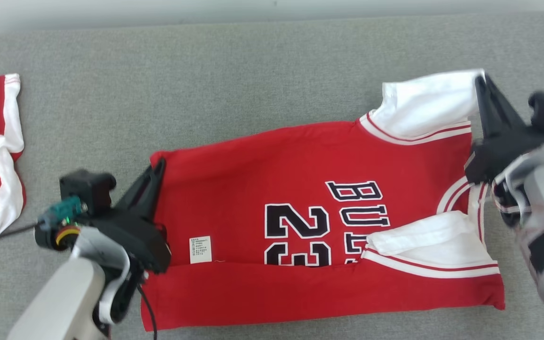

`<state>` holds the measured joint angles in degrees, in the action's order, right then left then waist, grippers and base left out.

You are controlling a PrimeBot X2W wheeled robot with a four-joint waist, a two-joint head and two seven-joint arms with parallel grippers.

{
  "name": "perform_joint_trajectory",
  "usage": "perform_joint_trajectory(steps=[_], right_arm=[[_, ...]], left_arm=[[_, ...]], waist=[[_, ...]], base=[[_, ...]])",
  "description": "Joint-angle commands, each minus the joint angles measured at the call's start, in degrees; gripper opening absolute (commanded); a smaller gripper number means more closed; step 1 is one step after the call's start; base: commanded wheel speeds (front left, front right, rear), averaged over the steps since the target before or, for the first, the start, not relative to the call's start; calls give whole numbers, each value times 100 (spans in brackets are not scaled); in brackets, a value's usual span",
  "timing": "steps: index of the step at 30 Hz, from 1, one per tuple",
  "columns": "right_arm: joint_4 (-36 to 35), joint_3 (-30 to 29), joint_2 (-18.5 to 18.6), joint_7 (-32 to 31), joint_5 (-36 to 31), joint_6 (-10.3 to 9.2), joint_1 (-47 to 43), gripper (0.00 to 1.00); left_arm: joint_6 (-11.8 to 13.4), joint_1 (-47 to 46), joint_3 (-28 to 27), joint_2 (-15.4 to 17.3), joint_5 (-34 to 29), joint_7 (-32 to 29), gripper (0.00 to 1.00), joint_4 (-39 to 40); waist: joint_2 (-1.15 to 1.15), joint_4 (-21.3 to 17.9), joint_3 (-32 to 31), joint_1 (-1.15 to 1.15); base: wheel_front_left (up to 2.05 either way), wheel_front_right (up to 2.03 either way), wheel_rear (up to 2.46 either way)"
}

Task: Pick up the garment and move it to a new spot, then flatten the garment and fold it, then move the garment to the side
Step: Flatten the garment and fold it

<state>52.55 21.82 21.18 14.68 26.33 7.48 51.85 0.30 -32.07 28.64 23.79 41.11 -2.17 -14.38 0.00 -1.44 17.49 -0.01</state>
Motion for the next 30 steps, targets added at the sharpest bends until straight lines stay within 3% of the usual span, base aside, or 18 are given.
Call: perform_joint_trajectory(steps=[1, 7, 16, 24, 29, 30], right_arm=[[-332, -73, 108, 47, 113, 1, -423, 0], [-1597, -499, 192, 54, 172, 1, -1617, 0], [-3028, -1240, 102, 54, 69, 1, -3143, 0], [-4285, -2070, -335, -250, -85, 1, -4565, 0], [-4660, -2327, -571, -563, -219, 1, -5091, 0], [-4700, -2365, -602, -610, -254, 1, -5156, 0]], left_arm=[[77, 237, 15, -11, -86, 131, 0, 84], [251, 685, -17, -42, -100, 449, 0, 201], [316, 920, -32, -81, -115, 780, 0, 136], [343, 1214, -33, -172, -18, 1058, 0, 3], [337, 1429, -11, -216, 5, 1222, 0, -103], [334, 1454, 2, -224, -9, 1248, 19, -125]], waist=[[0, -73, -99, 1], [0, -116, -187, 1], [0, -3, -281, 1], [0, 76, -370, 1], [0, 84, -402, 1], [0, 87, -411, 1]], base=[[0, 0, 0], [0, 0, 0], [0, 0, 0], [0, 0, 0], [0, 0, 0], [0, 0, 0]])
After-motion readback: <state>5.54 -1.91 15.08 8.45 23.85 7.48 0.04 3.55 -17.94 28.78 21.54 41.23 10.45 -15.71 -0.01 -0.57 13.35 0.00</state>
